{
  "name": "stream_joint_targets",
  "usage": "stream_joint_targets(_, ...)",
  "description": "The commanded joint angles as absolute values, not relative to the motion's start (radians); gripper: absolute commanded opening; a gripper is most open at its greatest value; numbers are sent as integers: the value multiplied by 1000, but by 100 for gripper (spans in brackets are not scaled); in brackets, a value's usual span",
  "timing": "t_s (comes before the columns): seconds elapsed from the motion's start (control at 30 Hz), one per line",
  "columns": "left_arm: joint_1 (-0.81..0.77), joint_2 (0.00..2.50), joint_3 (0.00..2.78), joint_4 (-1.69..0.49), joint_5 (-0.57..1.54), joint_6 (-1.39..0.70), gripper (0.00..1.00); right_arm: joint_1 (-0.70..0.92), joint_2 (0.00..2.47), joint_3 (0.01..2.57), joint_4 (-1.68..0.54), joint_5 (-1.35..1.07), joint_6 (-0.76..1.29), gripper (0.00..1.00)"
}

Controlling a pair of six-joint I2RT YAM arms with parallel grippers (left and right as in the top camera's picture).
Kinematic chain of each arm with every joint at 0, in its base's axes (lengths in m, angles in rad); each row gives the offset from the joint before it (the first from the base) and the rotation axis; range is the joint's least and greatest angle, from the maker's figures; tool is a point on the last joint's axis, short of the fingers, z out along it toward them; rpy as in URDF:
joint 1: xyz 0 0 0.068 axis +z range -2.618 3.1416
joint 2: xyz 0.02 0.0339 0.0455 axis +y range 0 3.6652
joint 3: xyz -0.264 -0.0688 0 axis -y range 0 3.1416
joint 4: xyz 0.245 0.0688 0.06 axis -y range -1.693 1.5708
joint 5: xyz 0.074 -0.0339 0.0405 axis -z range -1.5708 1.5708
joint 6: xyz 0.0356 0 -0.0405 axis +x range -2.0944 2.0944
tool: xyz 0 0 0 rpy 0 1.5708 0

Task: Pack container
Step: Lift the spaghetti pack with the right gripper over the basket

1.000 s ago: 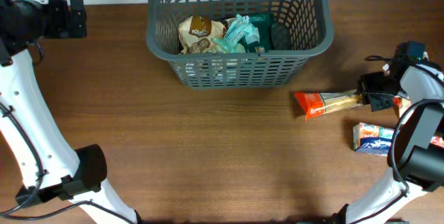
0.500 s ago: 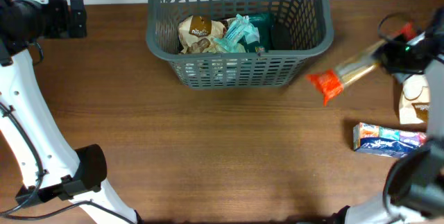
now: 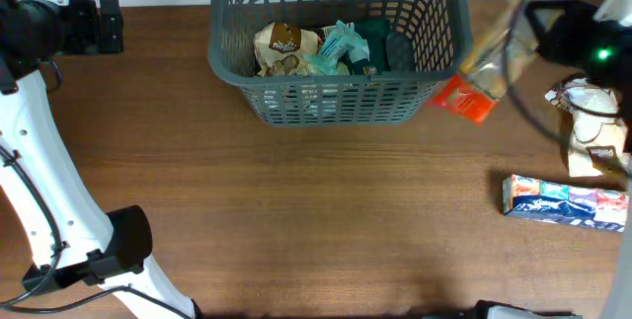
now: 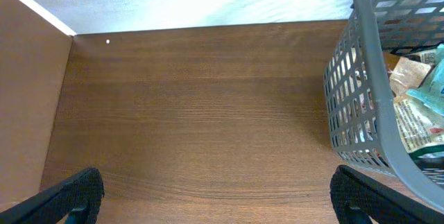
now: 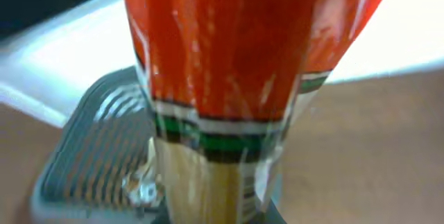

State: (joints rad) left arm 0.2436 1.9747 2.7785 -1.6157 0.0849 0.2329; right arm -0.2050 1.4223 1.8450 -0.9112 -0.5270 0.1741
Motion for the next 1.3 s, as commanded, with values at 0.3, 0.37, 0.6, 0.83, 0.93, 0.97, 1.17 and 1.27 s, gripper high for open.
stream_joint_targets(0.3,247,1979,2775,-1617,81,217,99,94,1393,1888,-807,-502,-393,4)
stream_joint_targets(0.37,247,1979,2775,-1617,81,217,99,107,1394,1888,-779,-495,-397,4)
stream_joint_targets(0.6,247,1979,2775,-1617,81,217,99,110,1433,1888,-714,-482,-530,4)
stream_joint_targets(0.83,247,1979,2775,-1617,81,217,99,111,1512,1888,-554,-485,-562,4)
stream_joint_targets(0.93,247,1979,2775,-1617,81,217,99,112,1550,1888,-465,-485,-562,4)
stream_joint_targets(0.97,247,1979,2775,-1617,81,217,99,114,1563,1888,-443,-485,-562,4)
stream_joint_targets(1.17,247,1979,2775,-1617,81,217,99,176,1642,1888,-411,-488,-562,4)
stream_joint_targets(1.27,247,1979,2775,-1617,81,217,99,212,1687,1888,-394,-472,-562,4)
